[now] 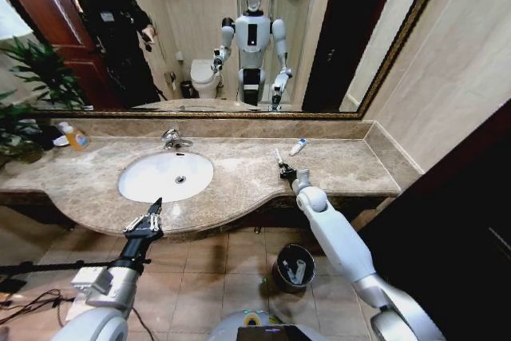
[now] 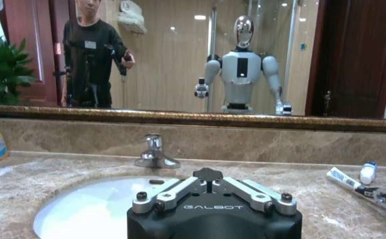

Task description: Pick up the trash from the sink and place it in the trash bin.

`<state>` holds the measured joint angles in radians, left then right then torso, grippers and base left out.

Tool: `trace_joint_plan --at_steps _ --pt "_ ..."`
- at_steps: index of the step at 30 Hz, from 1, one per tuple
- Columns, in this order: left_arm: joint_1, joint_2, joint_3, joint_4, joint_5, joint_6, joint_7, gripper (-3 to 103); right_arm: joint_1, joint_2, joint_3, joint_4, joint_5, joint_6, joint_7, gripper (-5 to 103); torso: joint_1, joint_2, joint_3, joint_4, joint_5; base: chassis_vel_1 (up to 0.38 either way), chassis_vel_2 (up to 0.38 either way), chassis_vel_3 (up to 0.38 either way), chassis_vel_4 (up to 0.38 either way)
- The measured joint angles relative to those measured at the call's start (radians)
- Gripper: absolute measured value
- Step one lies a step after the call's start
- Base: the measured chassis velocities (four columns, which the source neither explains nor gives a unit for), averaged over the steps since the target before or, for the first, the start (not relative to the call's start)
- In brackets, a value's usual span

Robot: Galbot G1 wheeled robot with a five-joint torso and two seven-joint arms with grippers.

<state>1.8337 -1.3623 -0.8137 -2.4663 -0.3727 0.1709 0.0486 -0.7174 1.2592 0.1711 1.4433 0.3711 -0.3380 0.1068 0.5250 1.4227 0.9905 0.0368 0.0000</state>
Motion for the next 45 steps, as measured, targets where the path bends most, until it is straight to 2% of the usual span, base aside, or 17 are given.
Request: trace_joint_plan --at_steps 10,17,24,26,30,32,34,36,45 --pt "0.0 0.0 0.0 0.0 0.0 0.0 0.0 0 -0.072 -0.034 0.021 0.121 0.007 0.004 0.026 16 0.0 0.0 0.0 0.0 0.0 0.0 0.0 0.0 0.0" --pt "0.0 0.0 0.0 0.0 0.0 0.0 0.0 0 -0.251 -0.105 0.089 0.295 0.038 0.008 0.037 16 0.0 0.0 0.0 -0.0001 0.0002 0.0 0.0 0.0 0.0" --pt "0.0 0.0 0.0 0.0 0.0 0.0 0.0 0 -0.361 -0.136 0.136 0.419 0.04 0.014 0.073 16 0.0 0.0 0.0 0.0 0.0001 0.0 0.0 0.0 0.0" --pt "0.0 0.0 0.0 0.0 0.0 0.0 0.0 0 -0.449 -0.142 0.171 0.491 0.037 0.014 0.088 16 0.0 0.0 0.0 0.0002 0.0002 0.0 0.0 0.0 0.0" --pt "0.0 0.0 0.0 0.0 0.0 0.0 0.0 0 -0.539 -0.136 0.213 0.54 0.014 0.017 0.078 16 0.0 0.0 0.0 0.0 0.0001 0.0 0.0 0.0 0.0" --pt "0.0 0.0 0.0 0.0 0.0 0.0 0.0 0 -0.656 -0.12 0.265 0.593 -0.015 0.035 0.063 16 0.0 0.0 0.0 -0.0002 0.0002 0.0 0.0 0.0 0.0" --pt "0.0 0.0 0.0 0.0 0.0 0.0 0.0 0 -0.679 -0.117 0.276 0.604 -0.02 0.038 0.059 16 0.0 0.0 0.0 -0.0002 0.0001 0.0 0.0 0.0 0.0" --pt "0.0 0.0 0.0 0.0 0.0 0.0 0.0 0 -0.768 -0.104 0.315 0.643 -0.047 0.054 0.037 16 0.0 0.0 0.0 -0.0002 0.0001 0.0 0.0 0.0 0.0" --pt "0.0 0.0 0.0 0.0 0.0 0.0 0.0 0 -0.966 -0.037 0.36 0.678 -0.109 0.119 0.001 16 0.0 0.0 0.0 -0.0001 -0.0002 0.0 0.0 0.0 0.0"
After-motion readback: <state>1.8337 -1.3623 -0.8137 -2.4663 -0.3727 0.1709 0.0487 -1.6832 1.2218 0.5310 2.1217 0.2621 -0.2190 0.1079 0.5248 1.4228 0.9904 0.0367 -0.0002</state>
